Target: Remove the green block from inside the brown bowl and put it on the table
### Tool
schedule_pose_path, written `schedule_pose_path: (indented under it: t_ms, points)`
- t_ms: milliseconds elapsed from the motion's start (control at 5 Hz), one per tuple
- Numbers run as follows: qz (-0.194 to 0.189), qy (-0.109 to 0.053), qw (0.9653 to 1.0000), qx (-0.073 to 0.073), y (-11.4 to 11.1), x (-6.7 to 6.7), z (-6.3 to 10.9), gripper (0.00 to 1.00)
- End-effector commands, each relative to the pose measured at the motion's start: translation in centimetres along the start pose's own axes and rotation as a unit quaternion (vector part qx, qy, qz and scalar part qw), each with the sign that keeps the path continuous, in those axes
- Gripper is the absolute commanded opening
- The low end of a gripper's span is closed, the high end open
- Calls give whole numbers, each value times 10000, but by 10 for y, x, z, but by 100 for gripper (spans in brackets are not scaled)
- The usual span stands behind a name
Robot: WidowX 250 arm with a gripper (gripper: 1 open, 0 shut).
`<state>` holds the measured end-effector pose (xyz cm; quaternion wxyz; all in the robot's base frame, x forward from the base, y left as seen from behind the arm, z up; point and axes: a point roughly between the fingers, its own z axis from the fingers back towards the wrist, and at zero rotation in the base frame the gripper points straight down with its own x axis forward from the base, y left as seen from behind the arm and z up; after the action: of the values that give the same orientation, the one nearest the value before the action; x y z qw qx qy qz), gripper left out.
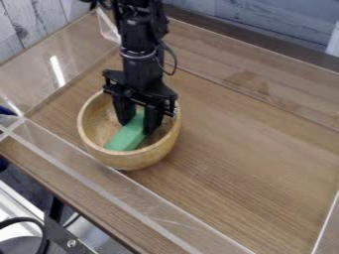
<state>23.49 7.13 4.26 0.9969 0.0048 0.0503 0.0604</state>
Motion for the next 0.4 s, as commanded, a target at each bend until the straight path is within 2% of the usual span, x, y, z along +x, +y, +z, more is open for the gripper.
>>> schedule_pose_path:
  t_ms: [0,200]
  points:
    - [7,-261,9996,47,1,11,14,0]
    - [11,-244,9997,42,0,11,15,0]
